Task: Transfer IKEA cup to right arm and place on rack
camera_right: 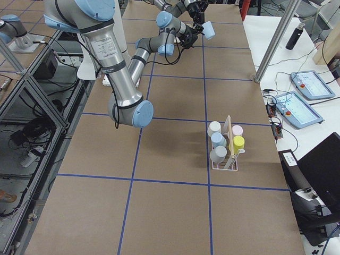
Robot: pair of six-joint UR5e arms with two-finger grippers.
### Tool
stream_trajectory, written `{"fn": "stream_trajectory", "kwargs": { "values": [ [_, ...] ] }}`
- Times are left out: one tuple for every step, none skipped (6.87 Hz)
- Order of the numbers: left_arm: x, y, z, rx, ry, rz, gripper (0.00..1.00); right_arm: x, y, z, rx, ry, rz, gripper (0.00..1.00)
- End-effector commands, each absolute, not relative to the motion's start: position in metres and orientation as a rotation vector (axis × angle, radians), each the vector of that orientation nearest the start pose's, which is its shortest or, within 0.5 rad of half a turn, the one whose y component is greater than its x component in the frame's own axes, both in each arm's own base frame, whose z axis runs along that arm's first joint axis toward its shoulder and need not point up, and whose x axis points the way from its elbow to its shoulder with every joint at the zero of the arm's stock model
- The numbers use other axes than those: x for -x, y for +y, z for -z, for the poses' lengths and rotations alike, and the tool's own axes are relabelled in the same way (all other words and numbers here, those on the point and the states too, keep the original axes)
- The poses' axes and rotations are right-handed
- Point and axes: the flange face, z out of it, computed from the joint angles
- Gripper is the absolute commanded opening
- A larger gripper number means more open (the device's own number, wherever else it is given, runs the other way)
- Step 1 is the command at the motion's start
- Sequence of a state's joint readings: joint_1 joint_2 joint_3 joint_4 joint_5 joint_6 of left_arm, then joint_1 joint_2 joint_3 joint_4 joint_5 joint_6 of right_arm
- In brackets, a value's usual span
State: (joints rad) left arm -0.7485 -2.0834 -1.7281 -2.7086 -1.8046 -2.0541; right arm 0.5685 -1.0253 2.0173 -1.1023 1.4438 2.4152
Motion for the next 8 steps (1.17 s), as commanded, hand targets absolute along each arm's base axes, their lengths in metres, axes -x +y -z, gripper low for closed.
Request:
{"fn": "stream_trajectory", "kwargs": {
  "values": [
    [-0.361,-0.483,-0.191,-0.068,1.978,0.613,0.0,0.376,-0.414,-0.099,0.186,-1.668,-1.253,1.0],
    [-0.366,-0.482,-0.207,-0.039,2.047,0.588,0.0,0.377,-0.414,-0.1,0.188,-1.668,-1.244,1.0],
    [-0.37,-0.482,-0.217,-0.034,2.064,0.567,0.0,0.377,-0.41,-0.098,0.222,-1.687,-1.206,1.0],
    [-0.371,-0.478,-0.22,-0.021,2.085,0.537,0.0,0.376,-0.407,-0.098,0.243,-1.705,-1.182,1.0],
    [-0.375,-0.475,-0.22,0.009,2.074,0.494,0.0,0.377,-0.406,-0.099,0.254,-1.7,-1.157,1.0],
    [-0.373,-0.469,-0.218,0.025,2.105,0.464,0.0,0.378,-0.404,-0.099,0.266,-1.696,-1.143,1.0],
    [-0.376,-0.46,-0.217,0.077,2.143,0.451,0.0,0.379,-0.403,-0.098,0.269,-1.696,-1.14,1.0],
    [-0.381,-0.452,-0.215,0.098,2.16,0.433,0.0,0.378,-0.403,-0.097,0.274,-1.697,-1.137,1.0]
  ]
}}
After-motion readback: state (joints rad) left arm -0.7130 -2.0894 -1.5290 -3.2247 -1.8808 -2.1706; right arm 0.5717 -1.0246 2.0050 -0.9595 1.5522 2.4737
